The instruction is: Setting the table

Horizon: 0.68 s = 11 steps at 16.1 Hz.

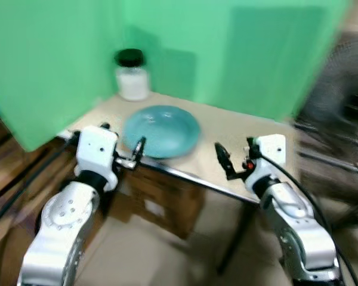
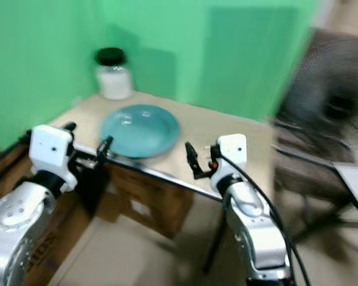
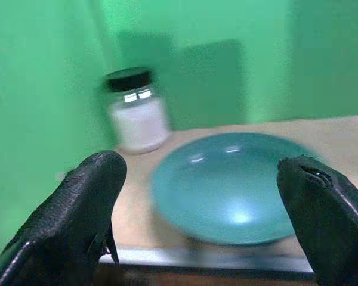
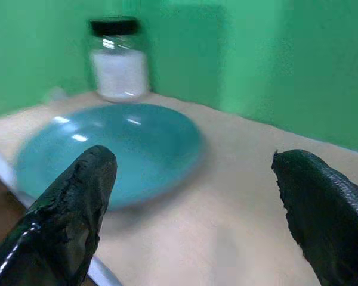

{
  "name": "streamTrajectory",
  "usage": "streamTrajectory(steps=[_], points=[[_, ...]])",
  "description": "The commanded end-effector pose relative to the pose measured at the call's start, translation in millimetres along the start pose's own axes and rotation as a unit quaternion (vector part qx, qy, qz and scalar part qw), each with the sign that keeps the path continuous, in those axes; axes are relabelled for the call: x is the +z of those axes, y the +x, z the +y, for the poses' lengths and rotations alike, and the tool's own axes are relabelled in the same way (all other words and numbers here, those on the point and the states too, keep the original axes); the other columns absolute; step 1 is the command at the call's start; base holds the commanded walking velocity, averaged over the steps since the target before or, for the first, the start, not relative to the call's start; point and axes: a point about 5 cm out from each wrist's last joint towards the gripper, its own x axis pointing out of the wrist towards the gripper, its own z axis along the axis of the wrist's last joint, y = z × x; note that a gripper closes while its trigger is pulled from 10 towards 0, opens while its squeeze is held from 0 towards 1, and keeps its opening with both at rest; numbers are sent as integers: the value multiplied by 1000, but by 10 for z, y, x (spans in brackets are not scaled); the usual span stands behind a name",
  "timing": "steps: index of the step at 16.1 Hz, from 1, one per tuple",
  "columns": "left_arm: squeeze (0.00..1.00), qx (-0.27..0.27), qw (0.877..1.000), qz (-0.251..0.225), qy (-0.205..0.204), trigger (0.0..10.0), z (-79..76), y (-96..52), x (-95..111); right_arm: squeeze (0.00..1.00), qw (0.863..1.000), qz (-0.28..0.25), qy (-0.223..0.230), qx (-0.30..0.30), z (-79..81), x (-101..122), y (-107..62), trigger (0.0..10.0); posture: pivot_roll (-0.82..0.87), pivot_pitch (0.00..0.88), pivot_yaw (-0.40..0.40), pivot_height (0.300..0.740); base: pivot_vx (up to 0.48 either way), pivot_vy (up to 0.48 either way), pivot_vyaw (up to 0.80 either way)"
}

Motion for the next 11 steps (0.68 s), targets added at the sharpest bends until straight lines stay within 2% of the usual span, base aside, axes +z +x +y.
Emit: streamTrajectory(steps=[1, 7, 10, 11], points=[[0, 5, 1000, -1, 4, 10000, 23, 8, 14, 0, 1000, -7, 9, -1, 2, 29, 12, 10000, 36, 7, -28, 740, 360, 0, 0], [0, 1, 1000, 0, 4, 10000, 16, 22, 11, 0, 1000, -8, 10, -5, -4, 30, 6, 10000, 30, 7, -22, 740, 357, 0, 0], [0, 1, 1000, 0, 5, 10000, 23, 28, 11, 0, 1000, -6, 19, -5, -4, 31, 18, 10000, 31, 10, -23, 740, 359, 0, 0], [0, -1, 1000, 2, 6, 10000, 26, 30, 4, 0, 999, -2, 34, -2, 2, 28, 25, 10000, 28, 10, -22, 740, 360, 0, 0]])
